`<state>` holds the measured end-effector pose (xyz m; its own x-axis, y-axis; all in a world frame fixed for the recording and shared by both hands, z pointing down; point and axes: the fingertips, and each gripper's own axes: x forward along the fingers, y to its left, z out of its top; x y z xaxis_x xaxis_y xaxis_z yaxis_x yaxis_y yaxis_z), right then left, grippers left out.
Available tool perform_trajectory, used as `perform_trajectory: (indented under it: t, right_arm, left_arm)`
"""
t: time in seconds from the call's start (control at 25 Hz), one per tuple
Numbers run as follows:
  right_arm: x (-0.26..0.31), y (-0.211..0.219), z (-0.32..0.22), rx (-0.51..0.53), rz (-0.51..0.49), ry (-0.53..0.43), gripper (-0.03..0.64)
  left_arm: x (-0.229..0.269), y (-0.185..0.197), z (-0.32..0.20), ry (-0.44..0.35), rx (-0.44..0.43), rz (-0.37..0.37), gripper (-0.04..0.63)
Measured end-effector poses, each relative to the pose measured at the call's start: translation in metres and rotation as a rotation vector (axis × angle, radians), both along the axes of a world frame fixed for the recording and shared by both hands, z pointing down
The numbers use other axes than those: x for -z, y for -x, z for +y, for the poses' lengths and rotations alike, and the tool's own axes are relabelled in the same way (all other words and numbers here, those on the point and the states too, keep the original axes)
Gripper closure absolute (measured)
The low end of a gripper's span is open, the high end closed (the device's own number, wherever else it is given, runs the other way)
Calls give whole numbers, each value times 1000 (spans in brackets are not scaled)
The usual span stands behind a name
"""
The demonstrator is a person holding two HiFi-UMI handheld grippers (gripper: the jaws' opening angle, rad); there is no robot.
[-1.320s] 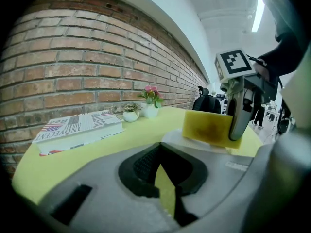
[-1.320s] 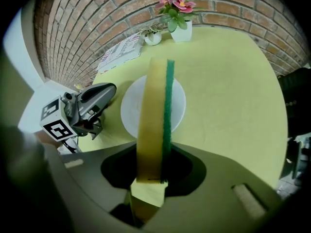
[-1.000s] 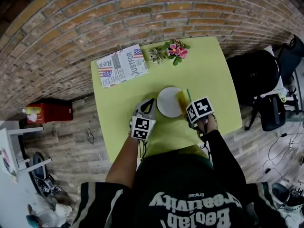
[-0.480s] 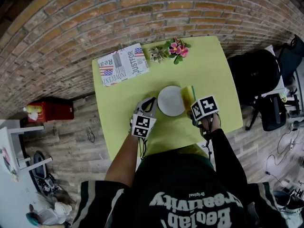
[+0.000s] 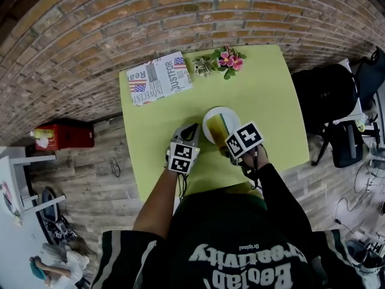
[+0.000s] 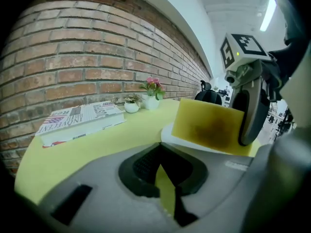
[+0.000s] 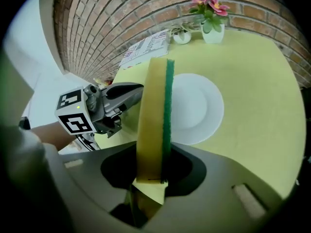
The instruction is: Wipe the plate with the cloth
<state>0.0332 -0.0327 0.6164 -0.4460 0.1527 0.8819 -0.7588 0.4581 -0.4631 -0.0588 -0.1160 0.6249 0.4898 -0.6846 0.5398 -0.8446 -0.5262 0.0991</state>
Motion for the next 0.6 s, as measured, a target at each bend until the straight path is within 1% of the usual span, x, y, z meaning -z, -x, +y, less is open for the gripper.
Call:
perform_trajectory:
  t: [0.12,0.24,0.4,0.6]
  right_arm:
    - [-3,13,7,31,0,22,485]
    - [-6,19,13,56,10,42,485]
    - [-13,16,17,70,47,61,485]
    - [-17,10,18,59,65,65,484]
  left_arm:
    - [3,-1,2,-37,-16,3,589]
    - [9,0,5,-90,-24,27,589]
    - [10,0,6,-98,-32,34,591]
    - [9,0,6,-99,-36,27,591]
